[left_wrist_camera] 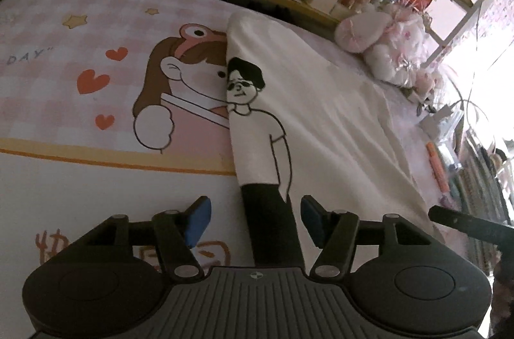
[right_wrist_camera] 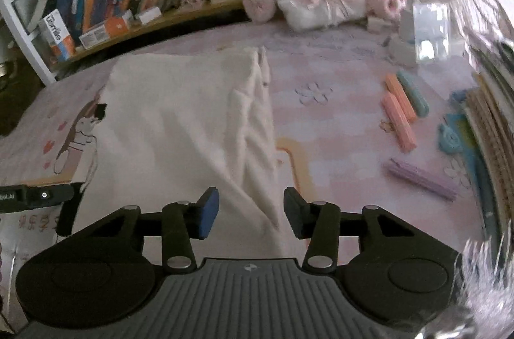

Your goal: Fold clothes

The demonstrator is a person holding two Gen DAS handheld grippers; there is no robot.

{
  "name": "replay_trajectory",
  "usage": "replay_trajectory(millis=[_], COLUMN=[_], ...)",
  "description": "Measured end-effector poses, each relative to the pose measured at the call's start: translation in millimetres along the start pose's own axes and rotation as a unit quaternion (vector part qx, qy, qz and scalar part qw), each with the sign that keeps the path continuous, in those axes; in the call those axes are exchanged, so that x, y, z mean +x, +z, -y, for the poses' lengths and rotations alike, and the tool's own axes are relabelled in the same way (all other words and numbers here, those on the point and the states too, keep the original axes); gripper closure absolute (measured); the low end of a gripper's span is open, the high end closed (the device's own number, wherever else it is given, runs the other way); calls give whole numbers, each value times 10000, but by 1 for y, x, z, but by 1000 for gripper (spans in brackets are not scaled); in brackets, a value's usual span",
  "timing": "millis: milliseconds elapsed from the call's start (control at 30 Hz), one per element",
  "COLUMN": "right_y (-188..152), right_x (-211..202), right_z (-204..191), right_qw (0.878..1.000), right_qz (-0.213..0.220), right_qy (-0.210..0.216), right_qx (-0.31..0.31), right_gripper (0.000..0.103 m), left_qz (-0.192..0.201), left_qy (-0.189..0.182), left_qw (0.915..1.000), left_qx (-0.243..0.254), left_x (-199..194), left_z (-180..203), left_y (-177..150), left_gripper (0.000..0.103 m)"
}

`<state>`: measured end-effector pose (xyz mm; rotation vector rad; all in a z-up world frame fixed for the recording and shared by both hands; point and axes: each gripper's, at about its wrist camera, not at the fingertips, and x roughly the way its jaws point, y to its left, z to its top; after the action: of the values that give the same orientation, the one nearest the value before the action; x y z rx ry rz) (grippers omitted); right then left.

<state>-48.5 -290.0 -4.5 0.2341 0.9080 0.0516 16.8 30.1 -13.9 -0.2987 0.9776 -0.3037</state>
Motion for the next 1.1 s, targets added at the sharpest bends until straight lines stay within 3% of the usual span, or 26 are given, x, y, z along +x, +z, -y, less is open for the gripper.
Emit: replay_trajectory(millis=[67, 100, 133, 200, 300, 567, 867, 1033, 1100], right_y=[-1, -2, -3, -4, -3, 2, 0, -1, -1], right_x=[4, 5, 6, 8, 9, 17, 25, 25, 23], right_z=[8, 10, 14, 19, 23, 15, -26, -32, -29], right_qw=[9998, 9997, 9994, 9984, 9972, 9934, 9818, 9790, 9797], right_qz=[-151, -214, -232, -300, -380, -622, -873, -868, -867], right_qy=[80, 116, 202, 366, 545, 963, 1449, 1503, 1510], right_qx=[69, 98, 177, 313, 355, 18, -858, -1072, -988], right_gripper=[68, 70, 72, 76, 81, 84, 84, 78, 74], left_qz=[-77, -131, -202, -251, -157, 228, 335, 368, 276], left_qy=[11, 1, -25, 78, 169, 430, 594, 528, 541], left_qw=[10000, 9999, 9998, 9996, 9997, 9987, 9943, 9928, 9933], left_qx=[13, 7, -23, -63, -57, -119, -818, -1010, -983], left_x=[1, 2, 4, 6, 2, -25, -46, -52, -54], left_z=[7, 10, 12, 18, 24, 17, -29, -37, -37], left_y=[-1, -1, -1, -2, -3, -13, -23, -28, -30], left_gripper=[44, 49, 56, 83, 99, 100, 99, 90, 79])
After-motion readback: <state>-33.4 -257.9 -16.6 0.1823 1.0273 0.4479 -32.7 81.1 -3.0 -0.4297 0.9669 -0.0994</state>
